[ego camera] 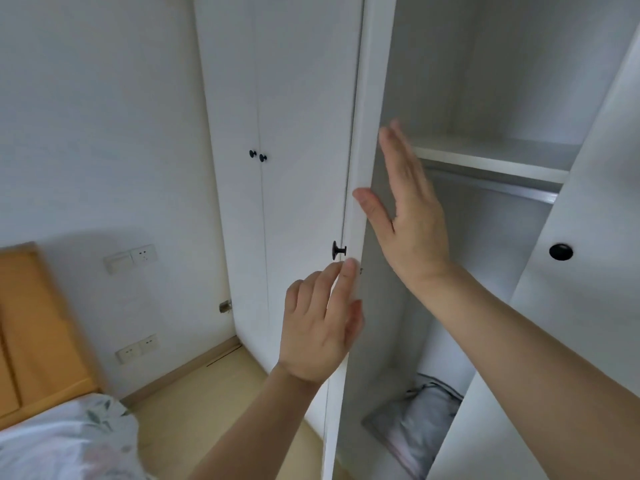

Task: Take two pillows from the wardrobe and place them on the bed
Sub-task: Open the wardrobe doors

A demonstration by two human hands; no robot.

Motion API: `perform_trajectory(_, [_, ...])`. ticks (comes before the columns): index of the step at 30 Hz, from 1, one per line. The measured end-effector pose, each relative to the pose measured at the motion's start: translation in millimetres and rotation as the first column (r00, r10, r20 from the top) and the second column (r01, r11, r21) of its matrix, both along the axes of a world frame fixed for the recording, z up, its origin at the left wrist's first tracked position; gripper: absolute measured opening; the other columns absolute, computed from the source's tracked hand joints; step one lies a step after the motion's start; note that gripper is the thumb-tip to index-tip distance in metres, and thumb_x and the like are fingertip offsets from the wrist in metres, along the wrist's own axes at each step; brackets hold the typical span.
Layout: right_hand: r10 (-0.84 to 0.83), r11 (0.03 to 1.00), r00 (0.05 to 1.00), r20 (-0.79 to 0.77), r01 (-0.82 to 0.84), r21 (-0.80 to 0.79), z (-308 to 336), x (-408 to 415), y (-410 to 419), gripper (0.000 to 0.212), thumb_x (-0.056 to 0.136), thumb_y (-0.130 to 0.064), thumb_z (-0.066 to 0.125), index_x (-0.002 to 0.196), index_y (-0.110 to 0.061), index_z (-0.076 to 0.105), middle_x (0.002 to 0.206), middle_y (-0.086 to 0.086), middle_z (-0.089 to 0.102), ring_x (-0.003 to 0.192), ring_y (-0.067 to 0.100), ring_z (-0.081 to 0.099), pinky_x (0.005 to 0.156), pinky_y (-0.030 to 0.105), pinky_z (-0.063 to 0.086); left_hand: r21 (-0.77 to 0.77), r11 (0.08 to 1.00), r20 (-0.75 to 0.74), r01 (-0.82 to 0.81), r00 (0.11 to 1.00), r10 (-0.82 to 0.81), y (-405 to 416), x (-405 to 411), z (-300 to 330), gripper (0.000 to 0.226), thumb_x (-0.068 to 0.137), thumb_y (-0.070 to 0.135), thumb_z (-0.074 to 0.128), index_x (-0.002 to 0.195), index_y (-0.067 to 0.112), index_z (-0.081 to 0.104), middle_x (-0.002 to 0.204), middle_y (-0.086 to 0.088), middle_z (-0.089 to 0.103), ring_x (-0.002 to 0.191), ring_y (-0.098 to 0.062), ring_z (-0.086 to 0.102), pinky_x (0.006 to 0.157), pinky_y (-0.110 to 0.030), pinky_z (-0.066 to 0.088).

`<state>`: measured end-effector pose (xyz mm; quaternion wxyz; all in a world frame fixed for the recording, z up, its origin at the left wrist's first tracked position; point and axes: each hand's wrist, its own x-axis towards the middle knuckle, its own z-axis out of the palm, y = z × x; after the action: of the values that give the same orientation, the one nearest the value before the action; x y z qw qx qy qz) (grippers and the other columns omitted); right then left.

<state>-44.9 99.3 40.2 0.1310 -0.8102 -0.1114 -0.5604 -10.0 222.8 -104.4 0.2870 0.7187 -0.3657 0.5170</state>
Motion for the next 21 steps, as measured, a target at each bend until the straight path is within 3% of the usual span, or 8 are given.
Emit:
perform_trajectory(3, [-0.08,0.953,0.988,0.13,0.114,-0.281,8,16,5,0.053,0.101,-0.036,0.048,0.146,-0.011,0.035,0.154,0.016,0.03,0.144,0.032,0.025,0.117,0.043,0.026,0.002,1.0,-0.042,0.006,0.999,-0.006,15,5,-1,0.055,0.087,0.013,0.056,0.139,0.004,0.041,0.12,-0.011,0.058,0.096,-0.027,0.053,0.081,-0.037,0.044])
perform_trajectory(5, [-0.092,0.908,0.982,0.162,0.15,-0.391,12,29,10,0.047,0.102,-0.036,0.045,0.144,-0.017,0.04,0.153,0.014,0.034,0.143,0.034,0.027,0.114,0.052,0.027,-0.002,1.0,-0.088,0.016,0.996,-0.016,25,10,-2,0.054,0.088,0.01,0.053,0.14,0.002,0.038,0.117,-0.016,0.06,0.094,-0.029,0.056,0.082,-0.038,0.047])
perform_trajectory(12, [-0.147,0.809,0.949,0.28,0.278,-0.518,21,74,45,0.046,0.102,-0.044,0.04,0.145,-0.028,0.042,0.152,0.003,0.039,0.141,0.034,0.033,0.111,0.055,0.031,-0.097,0.992,-0.252,0.08,0.962,-0.102,70,31,0,0.054,0.095,0.006,0.05,0.145,0.004,0.031,0.119,-0.021,0.055,0.101,-0.03,0.058,0.085,-0.032,0.051])
perform_trajectory(17, [-0.194,0.768,0.948,0.252,0.306,-0.562,24,112,81,0.046,0.103,-0.041,0.034,0.148,-0.029,0.036,0.156,-0.001,0.03,0.143,0.034,0.028,0.114,0.055,0.026,-0.156,0.987,-0.303,0.033,0.95,-0.08,102,62,9,0.061,0.087,-0.01,0.055,0.143,0.0,0.035,0.114,-0.019,0.056,0.092,-0.028,0.058,0.073,-0.036,0.053])
perform_trajectory(21, [-0.23,0.739,0.936,0.265,0.345,-0.578,30,139,100,0.042,0.103,-0.04,0.034,0.142,-0.029,0.043,0.157,-0.003,0.029,0.143,0.033,0.03,0.114,0.055,0.027,-0.194,0.981,-0.37,-0.006,0.927,-0.067,120,88,12,0.062,0.088,-0.008,0.054,0.145,0.006,0.036,0.116,-0.016,0.057,0.088,-0.027,0.058,0.064,-0.04,0.054])
